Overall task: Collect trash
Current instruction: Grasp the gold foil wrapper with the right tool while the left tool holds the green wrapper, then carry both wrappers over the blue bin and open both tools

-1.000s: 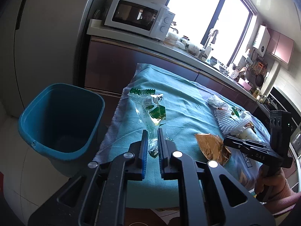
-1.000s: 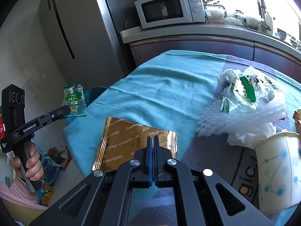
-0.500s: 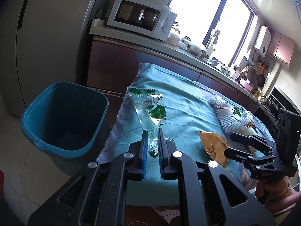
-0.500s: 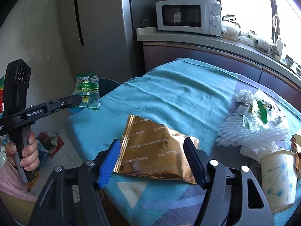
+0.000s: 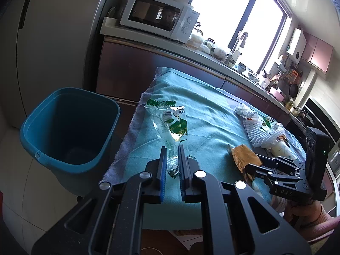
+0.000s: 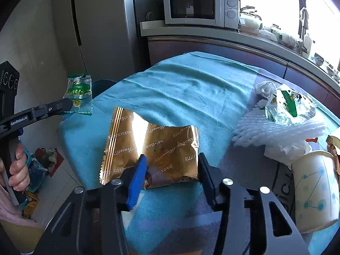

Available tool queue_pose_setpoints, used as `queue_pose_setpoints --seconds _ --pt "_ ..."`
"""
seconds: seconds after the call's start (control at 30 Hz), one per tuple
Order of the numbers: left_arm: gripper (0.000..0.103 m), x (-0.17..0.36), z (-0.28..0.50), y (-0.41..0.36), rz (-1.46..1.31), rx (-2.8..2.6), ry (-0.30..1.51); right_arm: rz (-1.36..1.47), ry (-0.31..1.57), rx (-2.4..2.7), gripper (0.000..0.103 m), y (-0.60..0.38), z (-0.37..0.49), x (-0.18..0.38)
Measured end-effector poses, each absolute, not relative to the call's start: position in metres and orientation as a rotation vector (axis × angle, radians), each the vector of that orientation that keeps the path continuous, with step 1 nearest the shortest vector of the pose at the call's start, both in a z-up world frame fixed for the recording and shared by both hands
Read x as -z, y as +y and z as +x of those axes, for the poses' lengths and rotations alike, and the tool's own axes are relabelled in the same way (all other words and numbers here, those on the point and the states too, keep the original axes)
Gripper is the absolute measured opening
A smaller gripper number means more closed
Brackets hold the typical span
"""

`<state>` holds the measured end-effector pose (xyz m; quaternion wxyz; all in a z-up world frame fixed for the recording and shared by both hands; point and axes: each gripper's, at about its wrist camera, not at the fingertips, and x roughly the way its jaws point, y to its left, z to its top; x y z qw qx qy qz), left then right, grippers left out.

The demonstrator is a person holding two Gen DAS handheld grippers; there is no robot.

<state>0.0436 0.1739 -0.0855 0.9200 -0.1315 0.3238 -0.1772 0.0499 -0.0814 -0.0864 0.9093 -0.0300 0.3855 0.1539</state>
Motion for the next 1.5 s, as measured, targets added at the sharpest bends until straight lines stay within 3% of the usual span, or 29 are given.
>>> queue_pose_setpoints --seconds 0.13,0.17,0.5,0.87,1.17,1.27,1.4,1.5 --pt "0.011 0.087 0.042 0.178 -0.275 0.353 0.668 -0.02 0.793 -0.333 0.021 -0.088 0.052 0.085" --pt "0.011 0.087 0.041 0.178 -0.275 0.351 0.668 -0.003 0.782 -0.357 0.012 -0.088 0.051 0.081" --pt "0.011 0.08 0.044 0.215 -0.294 0.244 0.64 0.055 0.687 -0.552 0.011 -0.037 0.093 0.043" --pt "0.011 0.099 0.07 0.274 -0.346 0.106 0.713 -0.057 0.741 -0.698 0.012 0.067 0.165 0.048" --pt "0.012 0.121 0.092 0.294 -0.366 0.058 0.78 -0.165 0.828 -0.702 0.013 0.121 0.201 0.067" --pt "0.013 0.128 0.098 0.299 -0.386 0.045 0.798 -0.189 0.871 -0.704 0.017 0.133 0.208 0.075" --pt "0.014 0.135 0.104 0.304 -0.402 0.022 0.801 -0.202 0.886 -0.694 0.029 0.139 0.213 0.079" --pt "0.023 0.132 0.104 0.305 -0.4 -0.001 0.781 -0.186 0.885 -0.688 0.032 0.135 0.211 0.079"
